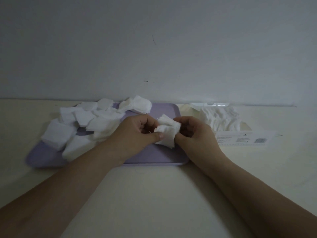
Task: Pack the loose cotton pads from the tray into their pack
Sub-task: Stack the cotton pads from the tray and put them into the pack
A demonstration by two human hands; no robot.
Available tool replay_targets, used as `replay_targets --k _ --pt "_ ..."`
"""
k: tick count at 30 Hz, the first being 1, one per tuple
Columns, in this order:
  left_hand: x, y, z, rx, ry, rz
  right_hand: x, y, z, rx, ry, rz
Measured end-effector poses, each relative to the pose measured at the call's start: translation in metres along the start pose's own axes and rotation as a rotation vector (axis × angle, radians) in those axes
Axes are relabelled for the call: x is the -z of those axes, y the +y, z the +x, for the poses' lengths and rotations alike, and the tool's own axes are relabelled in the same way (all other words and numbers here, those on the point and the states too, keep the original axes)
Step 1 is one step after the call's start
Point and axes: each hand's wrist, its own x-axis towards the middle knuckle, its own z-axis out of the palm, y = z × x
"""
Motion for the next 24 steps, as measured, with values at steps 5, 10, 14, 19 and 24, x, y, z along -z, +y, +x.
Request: replay_targets --k 5,10,14,19,24 --pt "-0.0028 0.0015 -0.0022 -0.009 0.010 0.006 -0.0001 0.0010 0.0005 0.007 0.013 -0.003" --pt "-0.0039 0.0015 -0.0007 -0.019 0.038 -0.005 -0.0014 -0.0001 0.0006 -0.014 -0.028 0.075" --pt "-0.0033 0.0001 -0.0008 -0.025 0.041 0.011 0.0004 -0.0028 -0.0020 -0.029 -0.131 0.161" --pt "-0.0024 -0.0028 0.0019 -0.027 0.066 0.031 -0.0010 -0.0013 -0.0023 0.098 -0.069 -0.046" --pt "0.0015 -0.0045 0.0037 -0.064 -0.050 0.183 0.0008 0.0001 -0.0023 0.169 -0.123 -0.031"
